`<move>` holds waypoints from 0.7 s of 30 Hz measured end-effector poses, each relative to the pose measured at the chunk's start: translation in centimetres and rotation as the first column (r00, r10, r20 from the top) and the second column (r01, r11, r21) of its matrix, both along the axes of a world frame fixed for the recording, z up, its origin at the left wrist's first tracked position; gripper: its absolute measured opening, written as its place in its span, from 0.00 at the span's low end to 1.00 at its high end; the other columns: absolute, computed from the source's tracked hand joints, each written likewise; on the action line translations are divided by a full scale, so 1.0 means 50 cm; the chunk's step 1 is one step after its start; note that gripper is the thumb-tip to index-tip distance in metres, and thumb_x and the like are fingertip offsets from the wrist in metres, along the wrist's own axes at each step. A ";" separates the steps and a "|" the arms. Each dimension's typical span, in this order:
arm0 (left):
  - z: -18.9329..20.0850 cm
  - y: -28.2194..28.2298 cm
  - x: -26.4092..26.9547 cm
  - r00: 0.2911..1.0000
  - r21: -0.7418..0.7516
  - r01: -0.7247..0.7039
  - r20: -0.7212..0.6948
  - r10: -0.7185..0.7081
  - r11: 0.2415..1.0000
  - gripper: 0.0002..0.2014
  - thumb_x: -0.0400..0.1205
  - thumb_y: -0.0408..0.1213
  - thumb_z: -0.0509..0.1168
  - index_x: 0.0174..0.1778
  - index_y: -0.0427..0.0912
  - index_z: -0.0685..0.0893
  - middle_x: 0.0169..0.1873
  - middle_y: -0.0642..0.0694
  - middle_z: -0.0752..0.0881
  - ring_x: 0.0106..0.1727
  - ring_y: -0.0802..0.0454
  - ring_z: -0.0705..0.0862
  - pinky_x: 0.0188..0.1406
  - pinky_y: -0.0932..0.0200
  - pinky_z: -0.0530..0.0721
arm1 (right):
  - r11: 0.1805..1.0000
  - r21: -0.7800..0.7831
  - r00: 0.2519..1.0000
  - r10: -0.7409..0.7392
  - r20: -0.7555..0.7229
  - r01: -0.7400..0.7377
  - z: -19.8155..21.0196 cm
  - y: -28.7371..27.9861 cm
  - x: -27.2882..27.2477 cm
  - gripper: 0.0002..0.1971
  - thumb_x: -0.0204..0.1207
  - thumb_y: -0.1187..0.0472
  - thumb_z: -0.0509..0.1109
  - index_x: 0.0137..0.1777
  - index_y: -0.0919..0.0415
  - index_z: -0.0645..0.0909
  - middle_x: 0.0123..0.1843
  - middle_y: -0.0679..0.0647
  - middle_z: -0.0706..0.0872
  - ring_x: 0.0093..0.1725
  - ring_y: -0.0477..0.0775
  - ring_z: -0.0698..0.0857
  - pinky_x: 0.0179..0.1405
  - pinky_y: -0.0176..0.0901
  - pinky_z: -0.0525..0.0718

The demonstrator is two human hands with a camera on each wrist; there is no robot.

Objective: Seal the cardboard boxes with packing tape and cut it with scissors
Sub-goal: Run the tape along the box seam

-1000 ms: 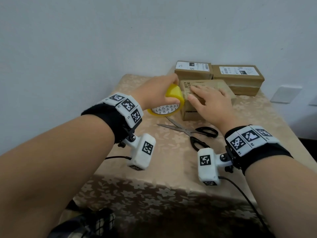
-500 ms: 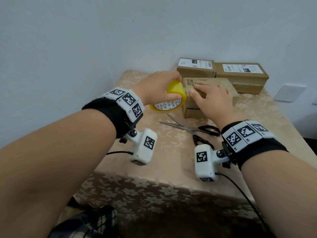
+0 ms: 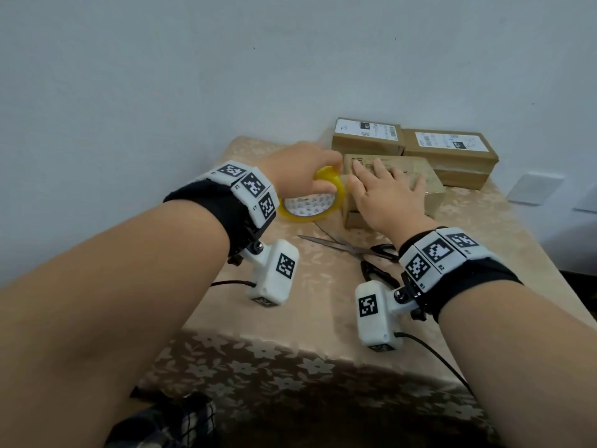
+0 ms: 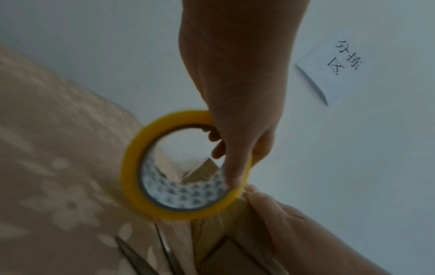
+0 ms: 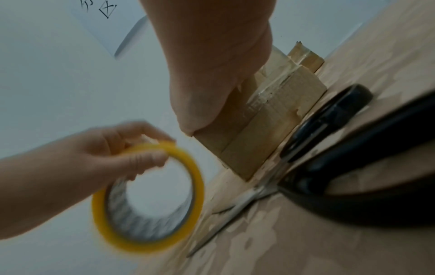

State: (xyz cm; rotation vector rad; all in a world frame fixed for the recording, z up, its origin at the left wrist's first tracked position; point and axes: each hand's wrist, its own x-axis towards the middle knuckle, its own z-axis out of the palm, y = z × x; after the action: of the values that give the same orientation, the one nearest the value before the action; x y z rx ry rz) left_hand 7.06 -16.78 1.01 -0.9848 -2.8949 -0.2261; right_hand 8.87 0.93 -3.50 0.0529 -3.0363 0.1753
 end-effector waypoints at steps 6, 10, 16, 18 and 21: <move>-0.004 -0.012 0.012 0.998 -0.193 -0.058 -0.047 0.050 0.980 0.22 0.81 0.50 0.64 0.72 0.51 0.75 0.59 0.41 0.76 0.60 0.43 0.74 0.58 0.52 0.71 | 1.000 -0.006 0.999 -0.015 0.033 0.015 0.015 -0.004 0.000 0.26 0.85 0.43 0.38 0.83 0.37 0.49 0.87 0.51 0.50 0.85 0.61 0.49 0.76 0.78 0.38; -0.023 -0.027 0.012 0.995 0.081 -0.099 0.016 0.098 0.992 0.26 0.78 0.50 0.69 0.71 0.50 0.73 0.57 0.47 0.73 0.56 0.49 0.74 0.60 0.50 0.75 | 0.996 -0.022 0.996 -0.089 0.023 0.090 0.016 -0.033 -0.006 0.28 0.84 0.43 0.40 0.84 0.43 0.50 0.87 0.53 0.51 0.84 0.63 0.49 0.73 0.82 0.38; -0.037 -0.051 0.009 0.987 0.248 -0.120 0.136 0.088 0.961 0.26 0.81 0.48 0.66 0.75 0.54 0.71 0.63 0.46 0.76 0.65 0.50 0.73 0.62 0.61 0.67 | 0.994 0.028 0.992 -0.101 -0.071 0.104 -0.002 -0.044 -0.010 0.29 0.85 0.42 0.44 0.84 0.47 0.52 0.86 0.55 0.55 0.84 0.65 0.52 0.74 0.81 0.42; -0.031 -0.033 0.012 0.992 0.195 -0.082 0.107 0.062 0.977 0.24 0.81 0.50 0.64 0.75 0.58 0.72 0.52 0.50 0.72 0.55 0.54 0.71 0.57 0.60 0.68 | 0.998 0.026 0.994 -0.059 -0.089 0.061 -0.001 -0.030 -0.009 0.27 0.86 0.47 0.44 0.84 0.48 0.52 0.86 0.53 0.55 0.84 0.63 0.53 0.77 0.77 0.44; -0.012 -0.003 0.013 0.999 0.052 -0.037 0.027 0.036 0.998 0.23 0.82 0.53 0.62 0.74 0.58 0.73 0.49 0.50 0.70 0.50 0.55 0.69 0.50 0.60 0.68 | 0.999 0.034 0.995 0.009 -0.103 -0.006 -0.006 -0.008 -0.004 0.26 0.87 0.50 0.43 0.85 0.49 0.51 0.86 0.51 0.54 0.84 0.59 0.52 0.79 0.71 0.44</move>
State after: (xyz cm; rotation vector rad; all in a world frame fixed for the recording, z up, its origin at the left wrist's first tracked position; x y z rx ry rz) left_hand 7.72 -16.94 0.42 -0.9268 -2.9109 -0.3136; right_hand 8.66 0.51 -3.82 0.0734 -2.9360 0.1187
